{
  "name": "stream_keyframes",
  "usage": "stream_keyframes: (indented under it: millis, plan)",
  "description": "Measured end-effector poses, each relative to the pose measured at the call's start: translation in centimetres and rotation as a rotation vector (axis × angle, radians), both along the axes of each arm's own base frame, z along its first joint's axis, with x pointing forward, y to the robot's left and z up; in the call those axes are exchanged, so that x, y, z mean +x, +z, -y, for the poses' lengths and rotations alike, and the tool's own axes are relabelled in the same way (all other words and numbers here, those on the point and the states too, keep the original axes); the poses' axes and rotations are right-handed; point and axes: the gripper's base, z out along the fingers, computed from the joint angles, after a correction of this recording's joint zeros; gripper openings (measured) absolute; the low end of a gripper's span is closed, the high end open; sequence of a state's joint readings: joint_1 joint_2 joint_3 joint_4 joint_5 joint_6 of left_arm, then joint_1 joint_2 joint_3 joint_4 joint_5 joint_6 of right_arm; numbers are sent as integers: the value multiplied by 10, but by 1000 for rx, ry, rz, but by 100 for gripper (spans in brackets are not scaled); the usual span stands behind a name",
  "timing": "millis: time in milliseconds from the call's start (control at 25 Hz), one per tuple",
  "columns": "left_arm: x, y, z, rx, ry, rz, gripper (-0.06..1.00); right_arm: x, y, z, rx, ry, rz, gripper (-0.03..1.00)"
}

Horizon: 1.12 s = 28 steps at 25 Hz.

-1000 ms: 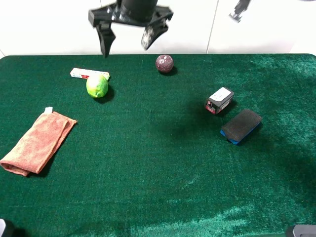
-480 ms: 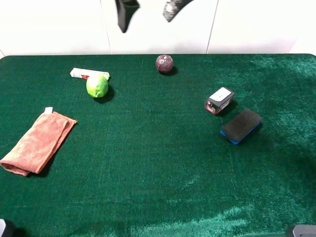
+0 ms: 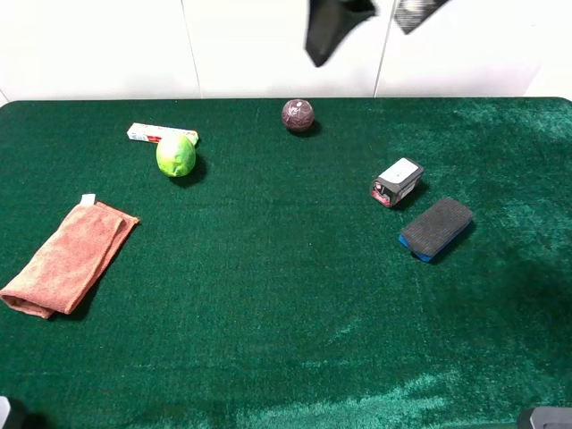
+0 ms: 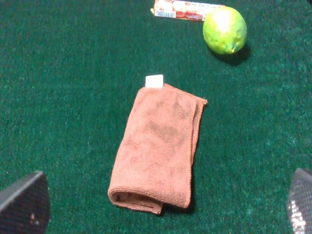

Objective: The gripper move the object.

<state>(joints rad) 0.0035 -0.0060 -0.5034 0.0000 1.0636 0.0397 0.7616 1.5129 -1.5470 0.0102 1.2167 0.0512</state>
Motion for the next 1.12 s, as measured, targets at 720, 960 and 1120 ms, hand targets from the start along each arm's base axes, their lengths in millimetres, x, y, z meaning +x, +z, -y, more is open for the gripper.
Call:
stream_keyframes:
  millis: [720,960,1120]
  plan:
    - [0,0,0,0,0,0,99,-99,-5,115,-4,-141,130,70]
    - [0,0,0,0,0,0,99,-122,-26,171,9,-388,155,70]
    - [0,0,0,0,0,0,99,-149,-39,204,57,-608,252,70]
